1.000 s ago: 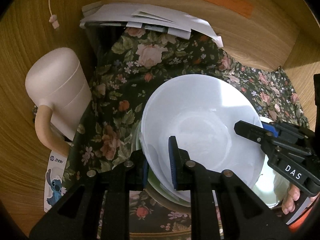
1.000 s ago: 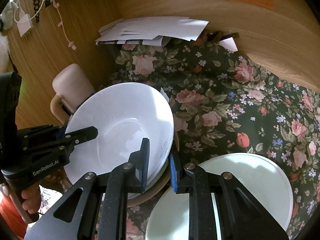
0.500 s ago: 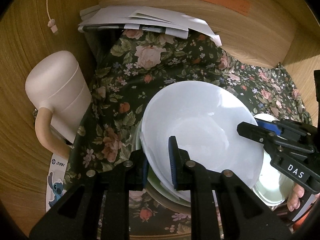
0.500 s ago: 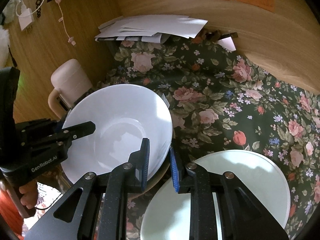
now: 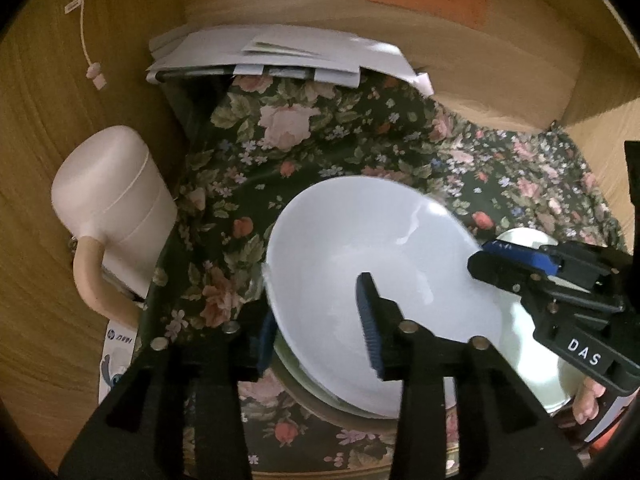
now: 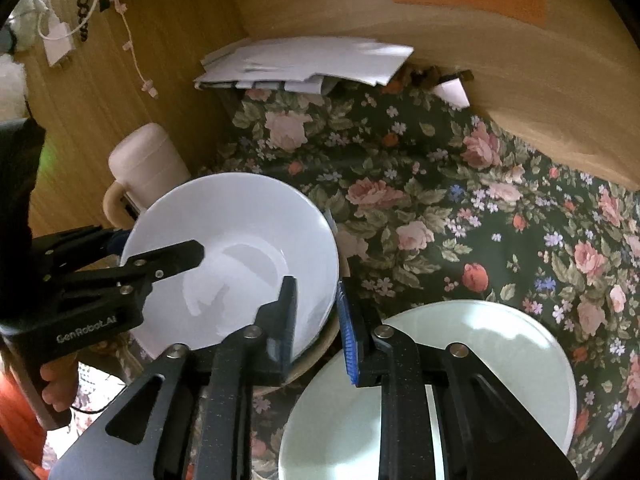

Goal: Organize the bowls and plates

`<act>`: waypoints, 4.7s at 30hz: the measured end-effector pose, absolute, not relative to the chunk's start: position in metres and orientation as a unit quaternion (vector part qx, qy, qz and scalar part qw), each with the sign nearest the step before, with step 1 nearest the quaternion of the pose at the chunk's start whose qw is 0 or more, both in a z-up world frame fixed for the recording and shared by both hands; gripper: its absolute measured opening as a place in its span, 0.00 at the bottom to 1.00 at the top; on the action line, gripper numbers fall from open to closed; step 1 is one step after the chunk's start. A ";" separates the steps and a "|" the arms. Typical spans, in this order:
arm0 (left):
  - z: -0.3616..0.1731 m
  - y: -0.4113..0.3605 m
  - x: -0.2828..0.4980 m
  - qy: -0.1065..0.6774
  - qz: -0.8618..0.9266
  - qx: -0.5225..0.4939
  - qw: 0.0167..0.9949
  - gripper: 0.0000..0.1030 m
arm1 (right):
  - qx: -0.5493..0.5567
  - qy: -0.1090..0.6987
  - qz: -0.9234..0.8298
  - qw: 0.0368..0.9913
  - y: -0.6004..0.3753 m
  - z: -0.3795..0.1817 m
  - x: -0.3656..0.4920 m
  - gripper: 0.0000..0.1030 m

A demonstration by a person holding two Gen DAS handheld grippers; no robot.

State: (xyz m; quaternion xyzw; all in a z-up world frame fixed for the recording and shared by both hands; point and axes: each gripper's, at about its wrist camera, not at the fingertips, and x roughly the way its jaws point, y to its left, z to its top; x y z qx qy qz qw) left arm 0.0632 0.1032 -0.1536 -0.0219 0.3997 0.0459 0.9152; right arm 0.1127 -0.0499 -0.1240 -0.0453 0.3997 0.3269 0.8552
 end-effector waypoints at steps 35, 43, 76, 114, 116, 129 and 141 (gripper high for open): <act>-0.196 0.140 0.061 0.437 0.028 -0.083 0.895 0.74 | -0.085 0.449 0.322 0.830 -0.028 -0.150 0.134 0.60; -0.204 0.144 0.062 0.443 -0.008 -0.115 0.889 0.66 | -0.096 0.476 0.326 0.811 -0.016 -0.165 0.142 0.43; -0.189 0.129 0.071 0.426 0.021 -0.144 0.893 0.43 | -0.032 0.481 0.319 0.816 -0.031 -0.157 0.150 0.31; -0.150 0.063 0.082 0.398 -0.030 -0.109 0.911 0.43 | 0.012 0.439 0.265 0.858 -0.111 -0.115 0.136 0.31; -0.149 0.058 0.083 0.397 -0.032 -0.107 0.911 0.43 | 0.015 0.439 0.261 0.860 -0.118 -0.115 0.134 0.31; -0.152 0.019 0.087 0.406 -0.057 -0.093 0.907 0.43 | 0.028 0.443 0.237 0.864 -0.159 -0.120 0.122 0.31; -0.158 -0.013 0.088 0.421 -0.077 -0.077 0.900 0.43 | 0.047 0.452 0.222 0.862 -0.189 -0.129 0.109 0.31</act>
